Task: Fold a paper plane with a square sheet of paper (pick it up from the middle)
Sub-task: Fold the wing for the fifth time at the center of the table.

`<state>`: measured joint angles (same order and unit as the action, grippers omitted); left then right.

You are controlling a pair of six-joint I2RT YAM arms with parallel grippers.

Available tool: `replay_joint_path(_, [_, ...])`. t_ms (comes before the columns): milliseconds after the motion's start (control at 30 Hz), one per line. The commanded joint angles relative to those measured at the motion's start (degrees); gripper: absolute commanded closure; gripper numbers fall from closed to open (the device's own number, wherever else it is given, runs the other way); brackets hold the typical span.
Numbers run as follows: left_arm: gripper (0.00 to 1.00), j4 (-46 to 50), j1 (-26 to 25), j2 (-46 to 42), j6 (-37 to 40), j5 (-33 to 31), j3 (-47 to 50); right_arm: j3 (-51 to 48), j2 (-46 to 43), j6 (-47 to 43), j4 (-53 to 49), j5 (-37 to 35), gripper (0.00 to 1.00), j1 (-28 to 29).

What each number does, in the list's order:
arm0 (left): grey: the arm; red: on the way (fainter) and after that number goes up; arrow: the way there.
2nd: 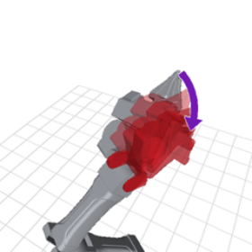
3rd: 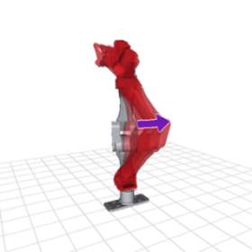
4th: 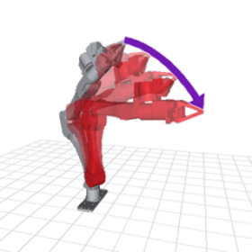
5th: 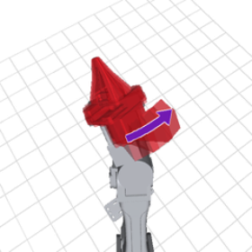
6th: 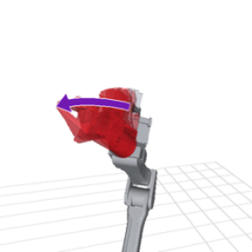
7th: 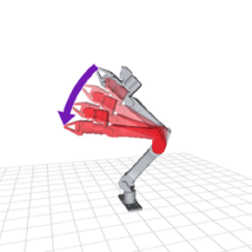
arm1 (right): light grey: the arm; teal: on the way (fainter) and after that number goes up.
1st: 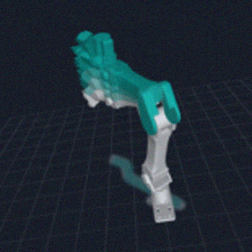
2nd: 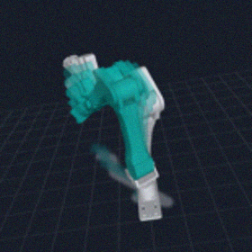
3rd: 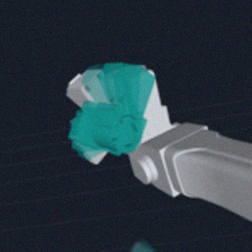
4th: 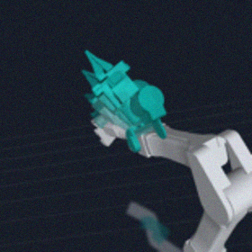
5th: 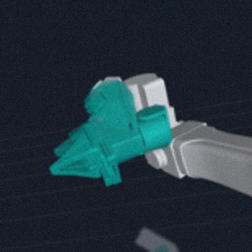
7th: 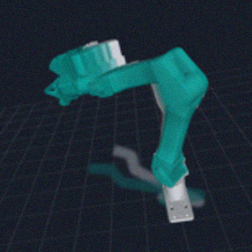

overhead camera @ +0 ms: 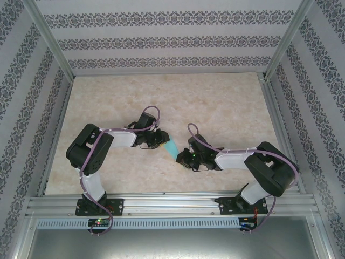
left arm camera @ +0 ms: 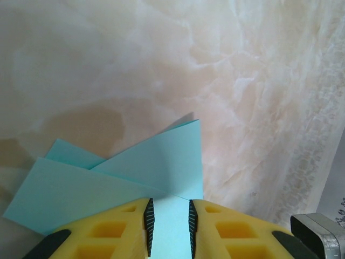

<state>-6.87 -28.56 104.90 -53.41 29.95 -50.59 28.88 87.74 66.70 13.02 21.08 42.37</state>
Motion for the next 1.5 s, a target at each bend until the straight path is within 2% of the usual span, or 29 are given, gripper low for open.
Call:
replay_joint_path(0, [0.71, 5.9, -0.5, 1.4, 1.2, -3.1, 0.7, 0.9, -1.2, 0.6, 0.9, -1.2, 0.89, 0.4])
replay_joint_path(100, [0.71, 7.9, -0.4, 1.8, -0.7, -3.2, 0.0, 3.8, 0.0, 3.2, 3.3, -5.3, 0.93, 1.1])
replay_joint_path(300, [0.71, 5.0, -0.4, 2.1, -4.3, -1.4, 0.6, 10.4, 5.3, 3.6, 4.5, -11.1, 0.97, 1.4])
replay_joint_path(567, [0.71, 6.1, -0.5, 2.4, -4.1, -1.6, -0.3, 13.6, 11.4, 7.2, 7.2, -11.3, 0.98, 2.2])
replay_joint_path(933, [0.71, 6.9, -0.5, 2.3, -3.7, -1.6, -0.6, 13.3, 14.9, 8.7, 12.7, -13.5, 0.98, 3.3])
replay_joint_path(1067, [0.71, 6.9, -0.4, 2.2, -3.4, -1.5, -0.4, 13.4, 15.4, 8.4, 11.6, -14.4, 0.98, 2.9])
replay_joint_path(1467, [0.71, 7.2, -0.5, 2.1, -3.3, -1.7, -0.2, 12.0, 18.3, 9.7, 8.9, -10.4, 0.96, 3.0])
